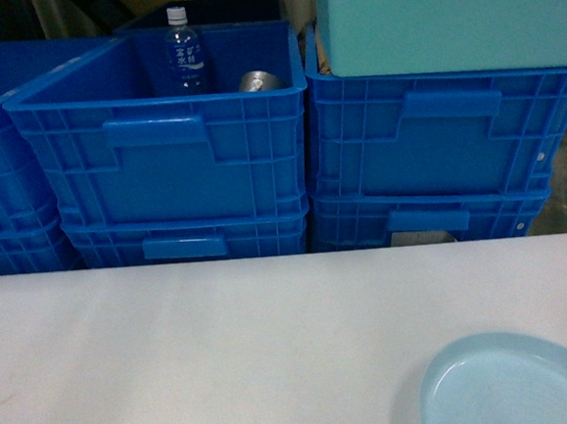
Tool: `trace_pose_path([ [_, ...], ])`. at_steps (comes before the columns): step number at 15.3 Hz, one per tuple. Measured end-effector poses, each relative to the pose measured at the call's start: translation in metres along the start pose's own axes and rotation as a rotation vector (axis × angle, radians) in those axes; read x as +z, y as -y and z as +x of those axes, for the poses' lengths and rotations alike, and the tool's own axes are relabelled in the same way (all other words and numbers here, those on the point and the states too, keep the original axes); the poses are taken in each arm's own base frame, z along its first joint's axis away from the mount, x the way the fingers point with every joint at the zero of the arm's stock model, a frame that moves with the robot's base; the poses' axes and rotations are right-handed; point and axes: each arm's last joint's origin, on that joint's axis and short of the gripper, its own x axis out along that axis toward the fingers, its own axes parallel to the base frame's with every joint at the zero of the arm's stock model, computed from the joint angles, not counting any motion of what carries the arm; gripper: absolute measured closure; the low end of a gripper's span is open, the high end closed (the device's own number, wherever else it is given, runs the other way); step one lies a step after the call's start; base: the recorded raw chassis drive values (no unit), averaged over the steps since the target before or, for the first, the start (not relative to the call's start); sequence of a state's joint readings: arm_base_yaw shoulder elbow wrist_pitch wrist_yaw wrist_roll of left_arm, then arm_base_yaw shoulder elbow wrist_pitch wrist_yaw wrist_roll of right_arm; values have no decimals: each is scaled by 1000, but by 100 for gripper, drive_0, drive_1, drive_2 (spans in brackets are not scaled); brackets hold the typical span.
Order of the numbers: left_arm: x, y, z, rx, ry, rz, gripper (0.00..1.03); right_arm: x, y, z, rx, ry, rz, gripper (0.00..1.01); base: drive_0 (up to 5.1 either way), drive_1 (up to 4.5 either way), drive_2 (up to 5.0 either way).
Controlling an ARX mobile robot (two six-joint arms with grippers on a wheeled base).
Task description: Place blue tray on left shelf second layer neatly
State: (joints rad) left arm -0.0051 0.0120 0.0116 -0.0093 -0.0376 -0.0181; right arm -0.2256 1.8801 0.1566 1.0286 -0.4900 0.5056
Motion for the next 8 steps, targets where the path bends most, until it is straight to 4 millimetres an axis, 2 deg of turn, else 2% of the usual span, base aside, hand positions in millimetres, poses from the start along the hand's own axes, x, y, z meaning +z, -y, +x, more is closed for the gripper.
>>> trace_pose_path([
  [8,0,0,0,0,0,0,5,-6,-19,16,1,7,8,3,0,0,0],
])
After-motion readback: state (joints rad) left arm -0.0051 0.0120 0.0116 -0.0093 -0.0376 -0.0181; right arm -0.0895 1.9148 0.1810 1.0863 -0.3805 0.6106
